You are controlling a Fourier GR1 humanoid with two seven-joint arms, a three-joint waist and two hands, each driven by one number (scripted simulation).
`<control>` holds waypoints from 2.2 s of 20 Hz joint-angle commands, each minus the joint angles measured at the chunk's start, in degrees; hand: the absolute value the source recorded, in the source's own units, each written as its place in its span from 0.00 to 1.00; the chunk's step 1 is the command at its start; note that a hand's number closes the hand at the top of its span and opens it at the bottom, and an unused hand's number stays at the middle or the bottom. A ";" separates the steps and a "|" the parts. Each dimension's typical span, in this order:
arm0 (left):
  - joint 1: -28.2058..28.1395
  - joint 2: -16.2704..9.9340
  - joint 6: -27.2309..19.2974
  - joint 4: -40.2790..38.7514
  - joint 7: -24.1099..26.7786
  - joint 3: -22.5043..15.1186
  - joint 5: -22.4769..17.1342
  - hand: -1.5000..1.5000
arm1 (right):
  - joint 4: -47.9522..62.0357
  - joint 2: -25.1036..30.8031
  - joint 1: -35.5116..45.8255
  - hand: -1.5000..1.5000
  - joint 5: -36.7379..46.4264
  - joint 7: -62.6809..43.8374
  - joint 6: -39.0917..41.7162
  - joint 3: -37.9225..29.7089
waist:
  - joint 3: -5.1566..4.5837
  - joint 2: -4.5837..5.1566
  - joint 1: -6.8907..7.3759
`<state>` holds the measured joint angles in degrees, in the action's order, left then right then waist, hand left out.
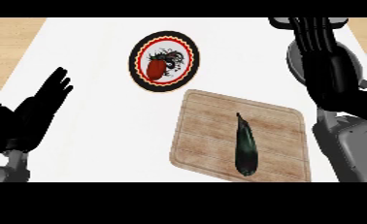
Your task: Pick the eggplant from the cutting board and place it in the pan
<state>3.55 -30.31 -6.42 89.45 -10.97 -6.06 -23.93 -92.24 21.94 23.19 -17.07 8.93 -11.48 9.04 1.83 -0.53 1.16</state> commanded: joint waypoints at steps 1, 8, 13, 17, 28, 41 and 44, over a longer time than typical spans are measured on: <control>0.49 0.20 -1.81 0.79 1.56 0.98 2.53 0.50 | 2.26 -2.81 -2.45 1.00 -3.48 0.83 5.13 2.10 | -1.78 0.59 -0.61; 8.11 3.98 -7.34 0.24 4.42 0.20 6.62 0.50 | 16.68 4.53 -13.29 1.00 -2.31 -2.00 22.05 11.94 | -1.73 1.04 -1.58; 6.15 5.30 -8.32 -2.11 7.64 0.45 8.73 0.50 | 10.79 11.97 -23.34 0.00 4.26 11.16 15.15 4.20 | -1.83 0.23 -2.99; 8.78 9.12 -8.93 -6.02 9.31 -1.18 10.59 0.50 | 11.05 22.44 -17.89 0.00 -1.07 6.56 26.24 -2.96 | -1.87 0.50 -1.98; 8.06 8.24 -8.67 -0.15 4.75 -0.74 11.55 0.50 | 6.75 36.21 -3.89 0.00 -4.23 -14.43 43.65 -3.36 | -1.87 0.41 -0.43; 11.35 12.10 -6.42 -9.36 8.49 1.86 15.52 0.50 | 5.31 19.97 6.54 0.00 0.13 -26.12 46.82 0.26 | -1.86 0.54 -1.22; 7.27 10.05 -2.35 -7.11 11.15 4.10 12.99 0.50 | 3.01 13.17 7.01 0.00 1.88 -29.14 42.57 3.77 | -1.87 0.52 -0.78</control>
<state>12.81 -19.59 -11.42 83.67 -2.93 -3.51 -10.33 -86.65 41.18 29.87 -15.94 -16.90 33.21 9.95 -0.03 -0.02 0.32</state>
